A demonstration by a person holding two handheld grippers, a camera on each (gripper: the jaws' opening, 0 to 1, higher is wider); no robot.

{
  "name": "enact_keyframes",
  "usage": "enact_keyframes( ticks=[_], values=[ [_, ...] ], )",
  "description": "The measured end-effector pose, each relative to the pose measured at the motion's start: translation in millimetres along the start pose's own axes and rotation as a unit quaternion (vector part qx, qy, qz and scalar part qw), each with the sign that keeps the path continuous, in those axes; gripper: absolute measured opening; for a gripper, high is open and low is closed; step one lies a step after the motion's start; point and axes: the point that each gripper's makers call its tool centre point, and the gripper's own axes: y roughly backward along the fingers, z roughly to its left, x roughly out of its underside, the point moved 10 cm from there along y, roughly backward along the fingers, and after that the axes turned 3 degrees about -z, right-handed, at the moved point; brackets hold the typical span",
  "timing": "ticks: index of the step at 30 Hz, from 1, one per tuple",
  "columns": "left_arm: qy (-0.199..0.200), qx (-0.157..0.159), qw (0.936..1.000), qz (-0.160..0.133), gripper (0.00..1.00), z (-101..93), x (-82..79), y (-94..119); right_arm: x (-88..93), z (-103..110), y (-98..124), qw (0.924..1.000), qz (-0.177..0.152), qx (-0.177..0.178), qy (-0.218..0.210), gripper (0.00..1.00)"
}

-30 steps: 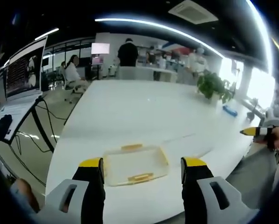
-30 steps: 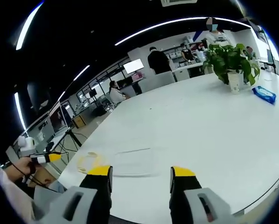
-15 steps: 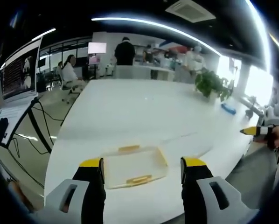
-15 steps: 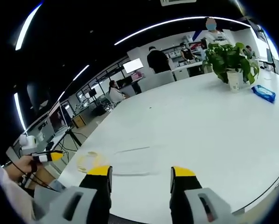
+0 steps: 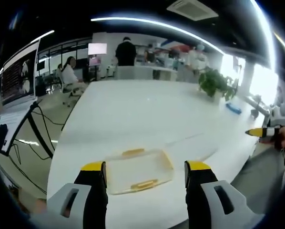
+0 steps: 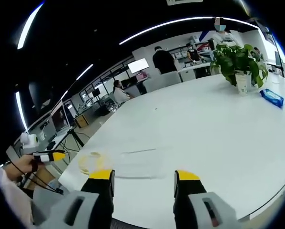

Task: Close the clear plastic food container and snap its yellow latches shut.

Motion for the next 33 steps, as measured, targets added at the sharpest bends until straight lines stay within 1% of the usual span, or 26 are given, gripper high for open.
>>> enact_keyframes(
  ticks=[1,2,6,12,17,21,24,33],
  values=[
    [-0.001,-0.002,1.0,0.0,0.65,0.7,0.1,0,0.3,2,-1,0.9999,0.009,0.0,0.014,0.48],
    [-0.004,-0.005,1.0,0.002,0.65,1.4,0.5,0,0.8,6,-3,0.9997,0.012,-0.004,0.019,0.49],
    [-0.014,-0.007,0.9998,0.011,0.65,3.8,2.8,-1,2.1,14,-10,0.9998,0.008,-0.02,0.005,0.49],
    [-0.015,-0.005,0.9998,0.015,0.64,9.8,7.1,-4,1.8,27,-20,0.9992,0.018,-0.034,0.014,0.49],
    [-0.011,-0.001,0.9998,0.018,0.63,15.3,9.2,-6,-2.3,34,-29,0.9984,0.024,-0.047,0.023,0.48],
    [-0.013,0.002,0.9997,0.021,0.63,19.6,9.5,-8,-6.5,39,-38,0.9981,0.021,-0.055,0.016,0.48],
    [-0.014,-0.004,0.9997,0.02,0.61,25.6,10.7,-10,-8.1,44,-45,0.9979,0.018,-0.062,0.013,0.48],
    [-0.009,-0.005,0.9996,0.026,0.61,34.3,13.4,-17,-5.9,64,-66,0.996,0.025,-0.085,0.013,0.48]
  ],
)
